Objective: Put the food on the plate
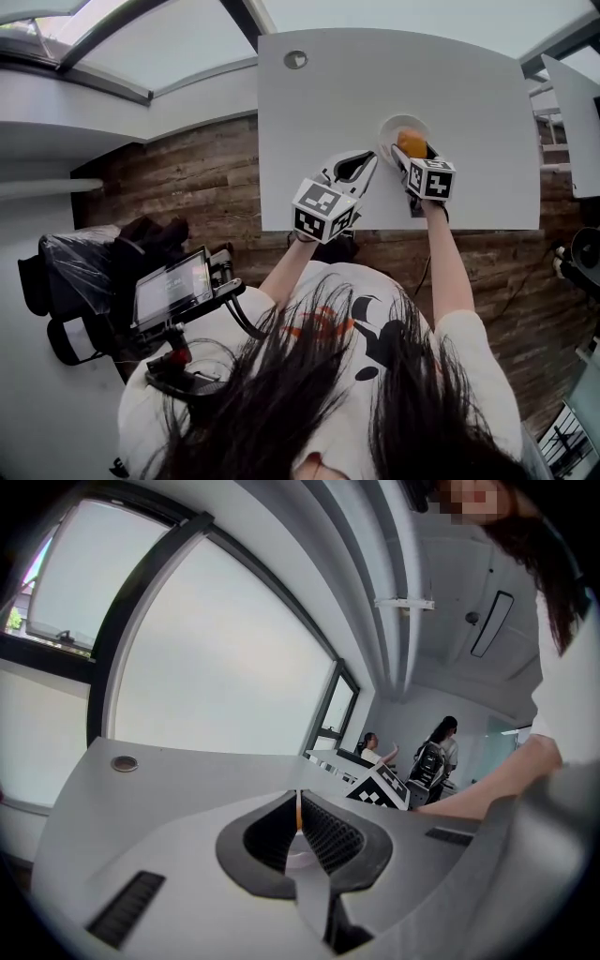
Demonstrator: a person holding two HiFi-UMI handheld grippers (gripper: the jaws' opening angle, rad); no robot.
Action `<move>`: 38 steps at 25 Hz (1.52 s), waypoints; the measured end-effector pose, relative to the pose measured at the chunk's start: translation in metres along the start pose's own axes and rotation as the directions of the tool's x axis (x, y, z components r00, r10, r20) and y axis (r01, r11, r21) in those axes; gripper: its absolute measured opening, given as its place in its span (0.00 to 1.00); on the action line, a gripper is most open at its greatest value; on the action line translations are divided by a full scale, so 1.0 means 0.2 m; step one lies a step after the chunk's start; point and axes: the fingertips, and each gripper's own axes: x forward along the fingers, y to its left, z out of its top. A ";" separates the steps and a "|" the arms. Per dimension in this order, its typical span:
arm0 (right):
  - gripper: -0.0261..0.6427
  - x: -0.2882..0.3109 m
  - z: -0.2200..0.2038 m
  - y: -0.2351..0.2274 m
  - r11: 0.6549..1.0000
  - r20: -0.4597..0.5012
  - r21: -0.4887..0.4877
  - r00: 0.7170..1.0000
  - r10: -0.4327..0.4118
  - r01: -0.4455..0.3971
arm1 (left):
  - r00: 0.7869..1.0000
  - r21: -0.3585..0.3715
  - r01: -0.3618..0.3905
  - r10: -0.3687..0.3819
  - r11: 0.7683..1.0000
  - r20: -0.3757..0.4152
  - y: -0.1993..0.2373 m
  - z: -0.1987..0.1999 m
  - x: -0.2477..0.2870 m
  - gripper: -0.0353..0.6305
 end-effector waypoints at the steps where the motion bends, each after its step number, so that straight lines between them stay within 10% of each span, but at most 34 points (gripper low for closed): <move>1: 0.60 0.00 -0.01 0.00 1.000 -0.006 -0.015 1.000 -0.001 0.001 | 1.000 -0.002 -0.001 0.001 1.000 0.000 0.00 0.00 0.00 0.06; 27: 0.60 -0.04 -0.04 0.01 0.999 -0.033 0.051 0.999 -0.017 0.019 | 1.000 -0.012 -0.015 0.015 1.000 -0.005 0.05 0.00 -0.04 0.06; 38: 0.60 -0.49 0.13 0.14 0.999 0.233 0.051 0.972 0.002 -0.014 | 1.000 0.012 0.007 -0.006 1.000 -0.008 -0.12 -0.04 -0.05 0.06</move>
